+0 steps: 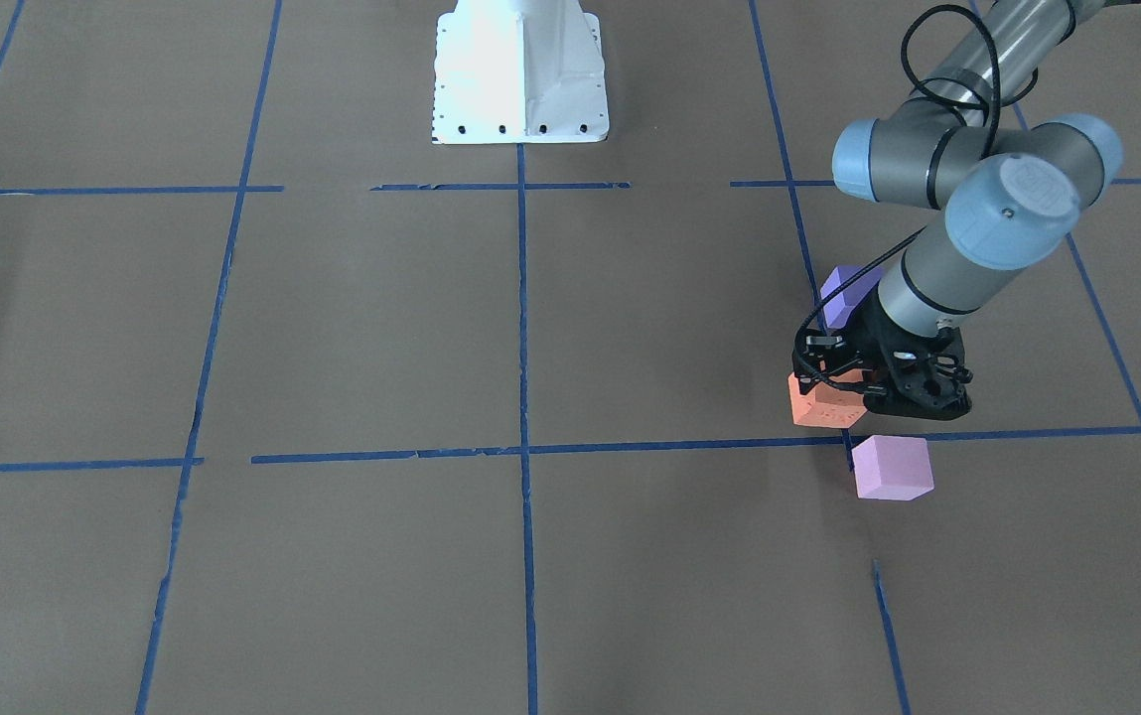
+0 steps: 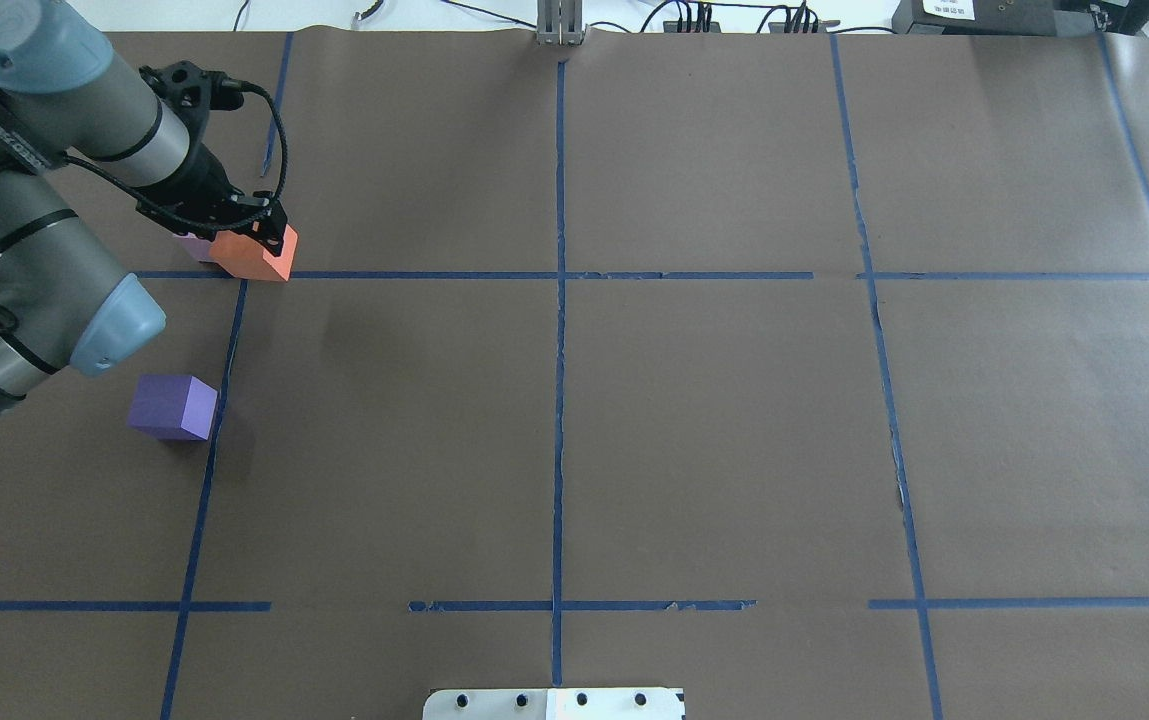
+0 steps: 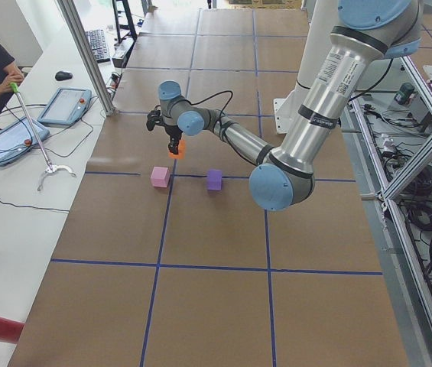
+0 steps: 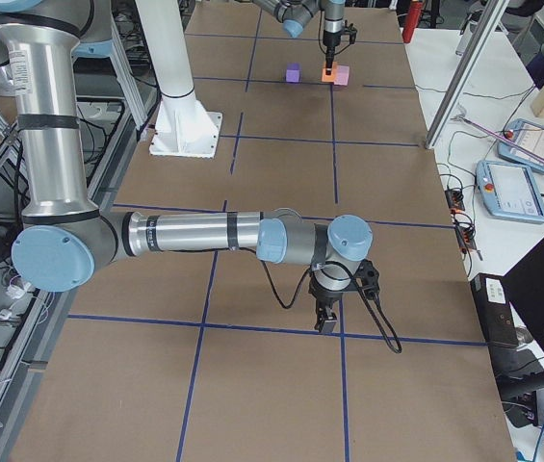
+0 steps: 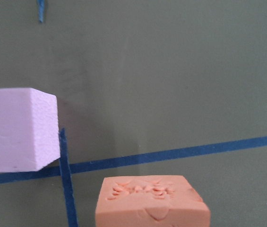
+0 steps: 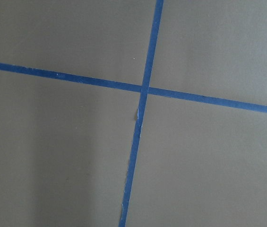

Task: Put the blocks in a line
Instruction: 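Lift the orange cube and carry it toward the pink cube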

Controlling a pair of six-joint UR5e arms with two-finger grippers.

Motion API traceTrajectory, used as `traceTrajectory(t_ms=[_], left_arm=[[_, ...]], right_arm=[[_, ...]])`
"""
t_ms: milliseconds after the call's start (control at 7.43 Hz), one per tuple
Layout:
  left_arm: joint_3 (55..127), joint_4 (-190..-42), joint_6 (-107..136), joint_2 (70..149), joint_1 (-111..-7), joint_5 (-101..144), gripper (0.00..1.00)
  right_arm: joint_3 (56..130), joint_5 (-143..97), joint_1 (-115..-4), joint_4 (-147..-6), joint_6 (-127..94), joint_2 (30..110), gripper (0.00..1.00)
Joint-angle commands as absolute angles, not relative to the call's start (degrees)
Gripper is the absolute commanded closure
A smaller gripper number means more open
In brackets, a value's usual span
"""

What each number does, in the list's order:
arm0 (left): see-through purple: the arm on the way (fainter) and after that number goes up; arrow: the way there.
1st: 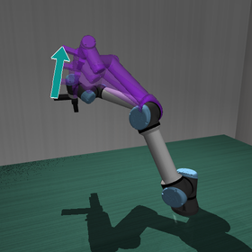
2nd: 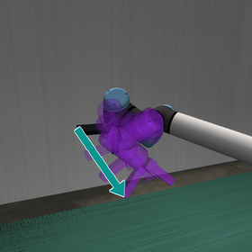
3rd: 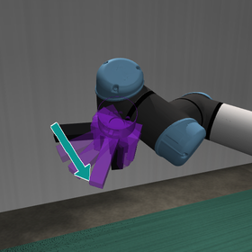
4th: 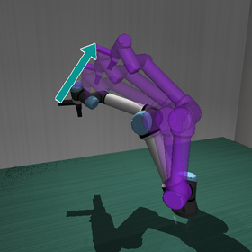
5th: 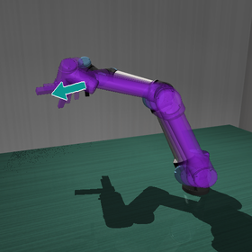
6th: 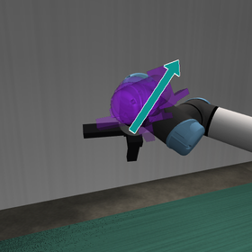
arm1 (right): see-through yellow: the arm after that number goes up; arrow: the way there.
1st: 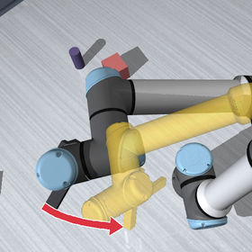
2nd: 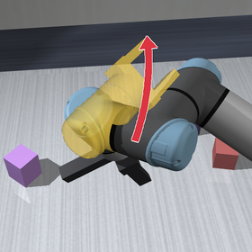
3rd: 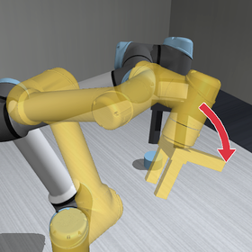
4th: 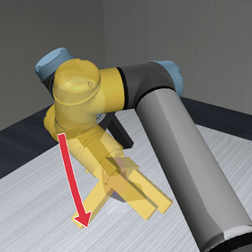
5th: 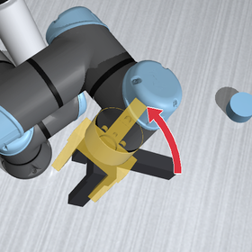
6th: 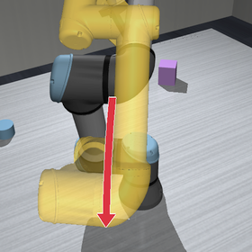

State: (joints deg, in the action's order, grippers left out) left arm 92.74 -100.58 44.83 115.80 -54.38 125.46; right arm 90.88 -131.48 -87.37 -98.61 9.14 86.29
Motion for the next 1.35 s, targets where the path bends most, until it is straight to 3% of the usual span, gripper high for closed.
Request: traceTrajectory(t_ms=[0,269,1212], left_arm=[[99.6,-99.7,44.4,108.0,-57.6,126.3,0.93],[100.3,-99.8,40.5,103.7,-57.8,126.7,0.91],[91.3,-100.6,40.3,108.2,-54.3,127.1,0.9]], right_arm=[[90.9,-131.5,-87.4,-98.6,9.1,86.2,0.0],[90.9,-131.5,-87.4,-98.6,9.1,86.3,0.0],[90.9,-131.5,-87.4,-98.6,9.1,86.3,0.0]])
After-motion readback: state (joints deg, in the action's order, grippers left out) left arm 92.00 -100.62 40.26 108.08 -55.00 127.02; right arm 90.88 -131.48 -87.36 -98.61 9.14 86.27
